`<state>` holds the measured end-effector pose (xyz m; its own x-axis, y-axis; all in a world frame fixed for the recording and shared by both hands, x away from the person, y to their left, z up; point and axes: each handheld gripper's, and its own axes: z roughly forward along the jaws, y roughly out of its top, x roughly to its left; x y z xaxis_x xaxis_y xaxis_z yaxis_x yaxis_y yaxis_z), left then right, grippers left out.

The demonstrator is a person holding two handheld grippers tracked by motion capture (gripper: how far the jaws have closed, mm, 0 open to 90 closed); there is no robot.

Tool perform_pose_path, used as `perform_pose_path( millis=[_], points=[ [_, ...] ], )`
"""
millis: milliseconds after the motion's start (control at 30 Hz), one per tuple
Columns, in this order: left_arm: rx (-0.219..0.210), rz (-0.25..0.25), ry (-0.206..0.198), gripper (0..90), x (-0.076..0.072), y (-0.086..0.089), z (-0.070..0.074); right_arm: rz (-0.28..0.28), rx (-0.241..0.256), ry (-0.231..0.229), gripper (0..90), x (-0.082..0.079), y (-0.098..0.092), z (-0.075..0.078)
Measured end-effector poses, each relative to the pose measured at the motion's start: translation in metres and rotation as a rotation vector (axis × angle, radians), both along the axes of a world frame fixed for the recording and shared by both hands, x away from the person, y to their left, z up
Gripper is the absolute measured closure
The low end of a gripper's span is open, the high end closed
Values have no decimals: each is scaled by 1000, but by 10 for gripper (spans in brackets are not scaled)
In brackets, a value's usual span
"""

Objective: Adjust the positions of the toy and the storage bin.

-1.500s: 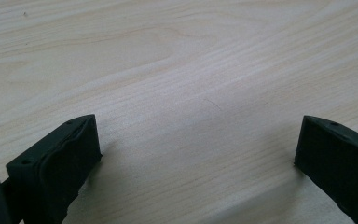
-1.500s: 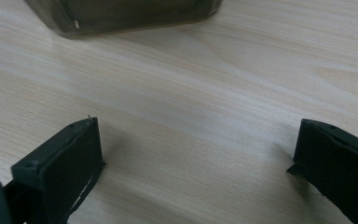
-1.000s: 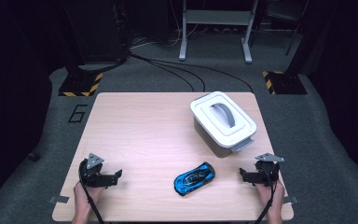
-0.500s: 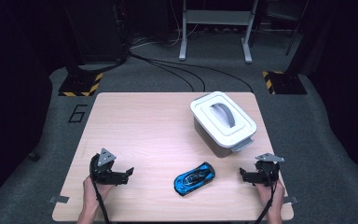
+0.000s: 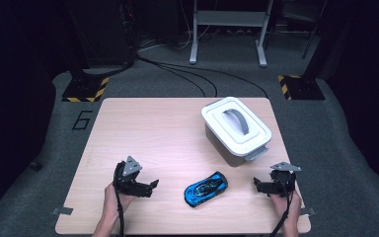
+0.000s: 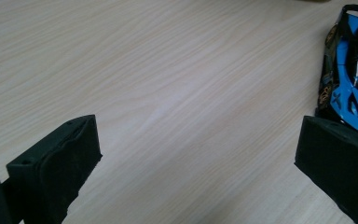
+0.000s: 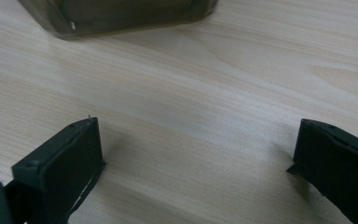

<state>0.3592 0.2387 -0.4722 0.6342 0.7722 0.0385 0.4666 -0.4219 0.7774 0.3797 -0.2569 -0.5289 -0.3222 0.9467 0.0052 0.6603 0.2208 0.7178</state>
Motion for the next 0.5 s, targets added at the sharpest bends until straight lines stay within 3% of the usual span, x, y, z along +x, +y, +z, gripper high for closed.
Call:
perform_pose_path(
  millis=[167, 400, 500],
  points=[
    [-6, -58, 10, 0, 1, -22, 1, 0, 0, 0, 4, 0, 0, 0],
    [-22, -98, 21, 0, 4, -42, 1, -2, 0, -1, 8, 0, 0, 0],
    [-12, -129, 28, 0, 3, -54, 1, -2, -1, -1, 8, 0, 0, 0]
  ],
)
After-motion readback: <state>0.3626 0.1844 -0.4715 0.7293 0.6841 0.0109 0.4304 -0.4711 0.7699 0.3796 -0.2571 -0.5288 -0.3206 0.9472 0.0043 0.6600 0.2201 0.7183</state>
